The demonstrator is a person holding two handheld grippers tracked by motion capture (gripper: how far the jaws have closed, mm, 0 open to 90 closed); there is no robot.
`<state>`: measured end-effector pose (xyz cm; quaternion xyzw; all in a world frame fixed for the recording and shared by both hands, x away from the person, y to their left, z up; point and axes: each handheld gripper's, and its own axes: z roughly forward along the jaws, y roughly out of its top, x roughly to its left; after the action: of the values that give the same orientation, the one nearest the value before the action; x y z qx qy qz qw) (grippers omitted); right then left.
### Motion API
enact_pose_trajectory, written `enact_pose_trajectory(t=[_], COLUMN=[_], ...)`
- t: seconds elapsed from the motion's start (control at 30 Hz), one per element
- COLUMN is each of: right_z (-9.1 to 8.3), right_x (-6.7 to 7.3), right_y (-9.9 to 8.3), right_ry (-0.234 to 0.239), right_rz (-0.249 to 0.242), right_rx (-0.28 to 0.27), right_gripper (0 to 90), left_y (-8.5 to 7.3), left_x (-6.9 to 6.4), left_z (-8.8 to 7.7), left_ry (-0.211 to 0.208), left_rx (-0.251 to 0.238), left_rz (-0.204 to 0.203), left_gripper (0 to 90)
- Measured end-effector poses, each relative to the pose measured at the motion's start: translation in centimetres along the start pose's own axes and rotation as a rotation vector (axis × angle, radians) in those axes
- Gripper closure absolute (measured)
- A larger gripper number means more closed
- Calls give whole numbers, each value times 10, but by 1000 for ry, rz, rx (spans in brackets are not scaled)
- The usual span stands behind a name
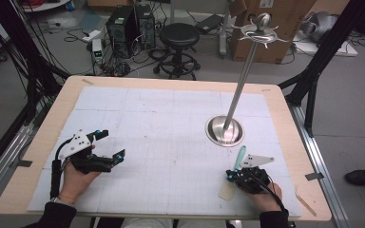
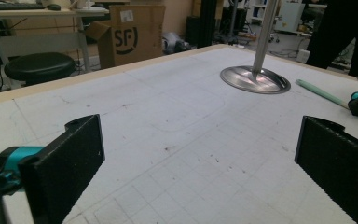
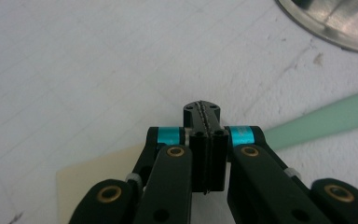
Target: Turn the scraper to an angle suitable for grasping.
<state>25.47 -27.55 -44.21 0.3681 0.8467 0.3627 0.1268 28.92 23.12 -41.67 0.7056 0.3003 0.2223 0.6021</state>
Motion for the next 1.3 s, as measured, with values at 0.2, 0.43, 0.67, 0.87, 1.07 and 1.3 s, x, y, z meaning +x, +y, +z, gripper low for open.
enact_pose_trajectory(t=[0.2,0.43,0.67,0.87,1.07,1.3], right_z=[-13,-24,-38,-44,-37,-32], right_x=[-2,-6,-18,-46,-58,-61], right_y=[-10,-21,-22,-37,-33,-31], right_ry=[4,6,-48,-158,-193,-174], right_rz=[10,20,87,181,179,156], right_rx=[18,20,-62,-63,-50,-44], right_gripper=[900,900,900,900,900,900], left_y=[0,1,0,0,0,0], left_x=[1,0,0,-1,-1,-2], left_z=[0,1,1,2,2,2], left_ry=[0,0,-3,-3,-4,-6], left_rx=[-4,-5,-4,-2,-1,6], left_rz=[-5,-1,1,1,2,5], left_gripper=[18,18,18,18,18,18])
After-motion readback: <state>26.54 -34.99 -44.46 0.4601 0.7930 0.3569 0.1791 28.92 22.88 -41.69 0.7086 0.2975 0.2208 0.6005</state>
